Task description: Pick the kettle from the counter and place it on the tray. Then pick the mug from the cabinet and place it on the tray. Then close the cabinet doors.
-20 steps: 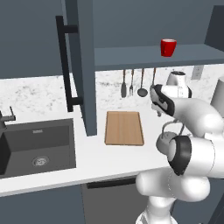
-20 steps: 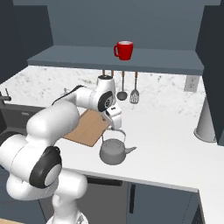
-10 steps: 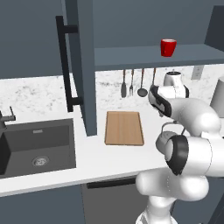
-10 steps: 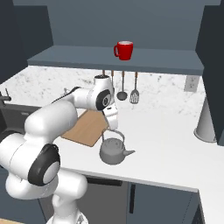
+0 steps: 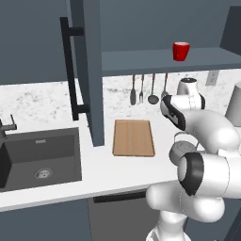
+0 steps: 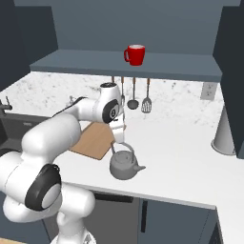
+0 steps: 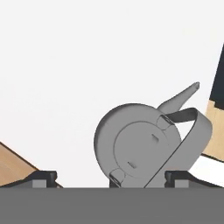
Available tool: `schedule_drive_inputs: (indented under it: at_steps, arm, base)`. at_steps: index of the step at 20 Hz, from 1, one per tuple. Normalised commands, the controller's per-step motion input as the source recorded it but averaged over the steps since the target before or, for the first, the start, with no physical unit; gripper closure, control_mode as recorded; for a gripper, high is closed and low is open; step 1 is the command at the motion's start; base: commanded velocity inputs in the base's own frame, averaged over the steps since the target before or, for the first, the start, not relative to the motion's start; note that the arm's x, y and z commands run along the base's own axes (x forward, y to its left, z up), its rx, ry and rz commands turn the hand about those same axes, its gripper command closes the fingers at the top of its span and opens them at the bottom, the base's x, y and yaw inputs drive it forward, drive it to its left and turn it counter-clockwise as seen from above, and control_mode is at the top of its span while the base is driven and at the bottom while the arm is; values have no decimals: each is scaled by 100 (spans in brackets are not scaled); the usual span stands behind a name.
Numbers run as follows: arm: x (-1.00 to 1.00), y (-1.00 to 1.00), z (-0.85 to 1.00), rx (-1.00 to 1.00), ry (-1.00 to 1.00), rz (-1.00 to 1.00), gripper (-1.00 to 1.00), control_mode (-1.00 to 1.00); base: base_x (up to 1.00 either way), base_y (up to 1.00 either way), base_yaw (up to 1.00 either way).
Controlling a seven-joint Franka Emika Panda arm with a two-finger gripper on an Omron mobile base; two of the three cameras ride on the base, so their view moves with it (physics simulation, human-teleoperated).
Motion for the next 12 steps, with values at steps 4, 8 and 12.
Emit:
schedule_drive_inputs:
  at_steps: [4, 8, 12]
  arm:
    - [0, 0, 0, 0, -5, -8, -100, -100]
    - [0, 0, 8, 0, 0, -8, -100, -100]
    - [0, -1, 16, 0, 0, -6, -100, -100]
  base:
    - [0, 0, 0]
    - [0, 0, 0]
    - [0, 0, 0]
